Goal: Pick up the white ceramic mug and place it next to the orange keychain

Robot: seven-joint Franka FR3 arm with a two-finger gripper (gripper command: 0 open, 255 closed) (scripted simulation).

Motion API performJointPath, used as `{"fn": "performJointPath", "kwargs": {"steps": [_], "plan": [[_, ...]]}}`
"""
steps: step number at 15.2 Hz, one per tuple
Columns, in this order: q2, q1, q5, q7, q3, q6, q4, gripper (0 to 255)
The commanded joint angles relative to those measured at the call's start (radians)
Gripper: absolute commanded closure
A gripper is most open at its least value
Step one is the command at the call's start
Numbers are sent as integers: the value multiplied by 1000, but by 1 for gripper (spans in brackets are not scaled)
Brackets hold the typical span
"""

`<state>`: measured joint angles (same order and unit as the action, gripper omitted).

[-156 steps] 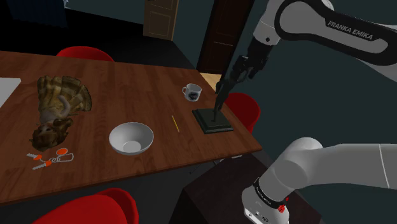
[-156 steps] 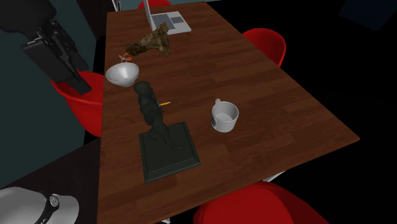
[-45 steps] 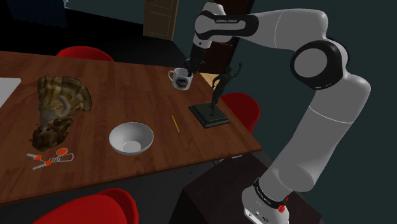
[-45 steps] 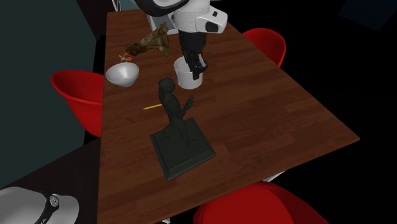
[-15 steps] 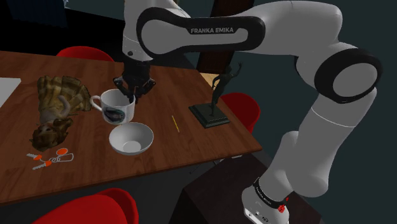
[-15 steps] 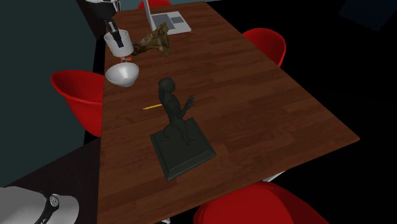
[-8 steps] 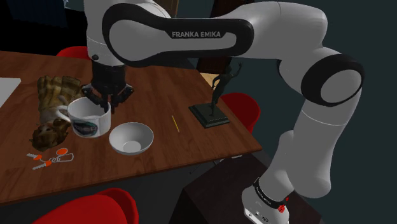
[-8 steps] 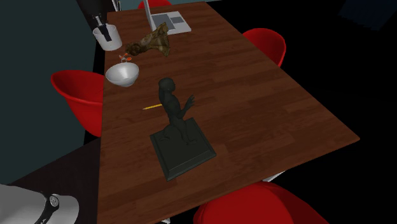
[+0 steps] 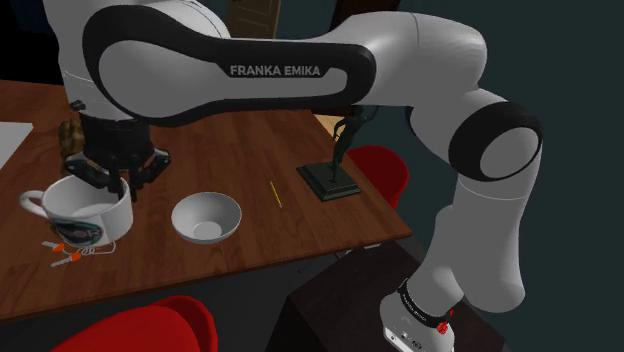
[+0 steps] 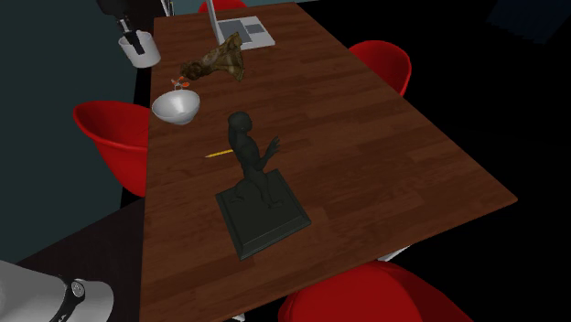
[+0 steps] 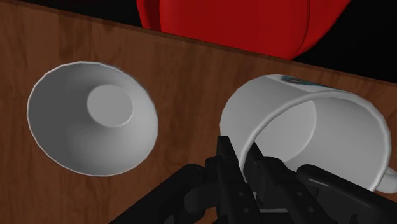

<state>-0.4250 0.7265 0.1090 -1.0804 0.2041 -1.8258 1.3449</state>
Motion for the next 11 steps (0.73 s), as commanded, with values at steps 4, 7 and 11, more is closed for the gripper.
{"fn": "performJointPath", "kwargs": {"steps": [4,7,11], "plan": [[-7,1,3,-8,-1,-60,53,255],[-11,0,5,-10,-2,-98,88,255],[-19,-1,8,-13,-3,-148,129,255]]}}
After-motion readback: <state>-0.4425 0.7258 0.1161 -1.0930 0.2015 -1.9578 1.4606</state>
